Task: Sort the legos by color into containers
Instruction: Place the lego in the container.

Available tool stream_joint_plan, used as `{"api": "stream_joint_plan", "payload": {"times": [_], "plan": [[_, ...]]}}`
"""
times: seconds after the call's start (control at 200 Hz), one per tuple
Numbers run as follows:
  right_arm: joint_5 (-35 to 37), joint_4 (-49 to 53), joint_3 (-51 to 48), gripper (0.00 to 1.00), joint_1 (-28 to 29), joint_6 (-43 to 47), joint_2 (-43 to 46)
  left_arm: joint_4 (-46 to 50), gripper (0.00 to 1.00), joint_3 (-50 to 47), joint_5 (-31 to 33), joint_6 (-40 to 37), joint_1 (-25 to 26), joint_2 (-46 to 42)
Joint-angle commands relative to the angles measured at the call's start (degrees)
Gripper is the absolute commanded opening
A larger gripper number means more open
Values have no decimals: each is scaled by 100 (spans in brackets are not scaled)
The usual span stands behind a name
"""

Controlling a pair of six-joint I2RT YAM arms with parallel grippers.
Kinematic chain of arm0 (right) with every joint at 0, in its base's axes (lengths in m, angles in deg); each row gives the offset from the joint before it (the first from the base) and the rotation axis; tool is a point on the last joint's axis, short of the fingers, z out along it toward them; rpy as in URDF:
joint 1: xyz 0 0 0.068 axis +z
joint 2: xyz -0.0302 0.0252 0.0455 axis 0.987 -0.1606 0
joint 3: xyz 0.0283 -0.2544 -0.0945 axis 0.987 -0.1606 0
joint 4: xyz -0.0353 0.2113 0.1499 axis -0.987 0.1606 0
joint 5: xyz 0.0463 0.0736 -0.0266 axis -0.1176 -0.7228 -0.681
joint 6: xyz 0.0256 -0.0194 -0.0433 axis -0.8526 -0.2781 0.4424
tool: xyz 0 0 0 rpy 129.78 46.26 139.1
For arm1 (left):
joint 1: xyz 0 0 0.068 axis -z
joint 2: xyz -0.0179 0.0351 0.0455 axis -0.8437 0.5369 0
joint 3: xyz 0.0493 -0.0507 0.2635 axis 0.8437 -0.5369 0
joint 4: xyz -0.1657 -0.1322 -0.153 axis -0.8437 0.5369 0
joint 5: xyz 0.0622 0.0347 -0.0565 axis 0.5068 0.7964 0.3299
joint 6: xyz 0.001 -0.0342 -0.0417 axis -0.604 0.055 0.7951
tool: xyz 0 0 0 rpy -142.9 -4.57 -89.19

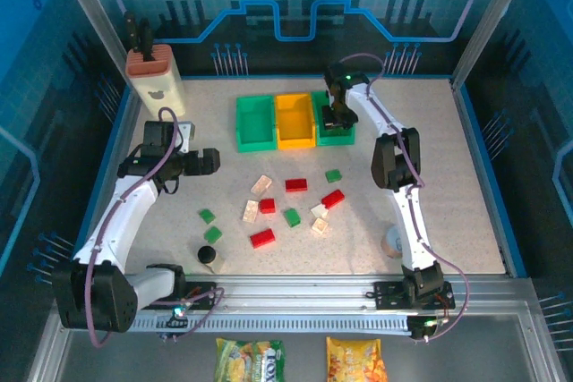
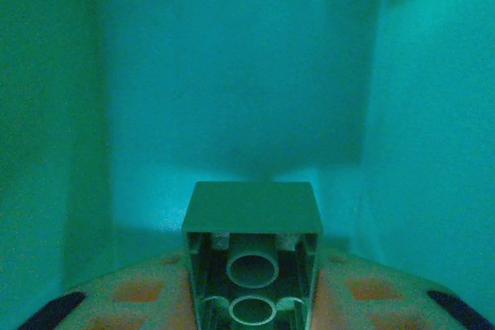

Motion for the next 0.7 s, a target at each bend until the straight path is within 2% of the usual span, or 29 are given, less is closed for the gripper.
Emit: {"api": "stream_joint_plan", "payload": {"times": [0.0, 0.145, 0.375, 0.54, 0.695], "plan": [[52, 189, 69, 42, 90, -76, 361, -39, 99, -72, -46, -130, -38, 18], [81, 228, 103, 49, 97, -75, 497, -36, 99, -67, -54, -124, -43, 29], [123, 250, -187, 50, 150, -49, 964, 30, 99, -26, -51, 13, -39, 81], [37, -71, -1139, 50, 269, 36, 1809, 440, 98, 242, -33, 329, 104, 303], [-170, -650, -2410, 53, 365, 39, 2743, 935, 96, 540, 36, 471, 528, 402]]}}
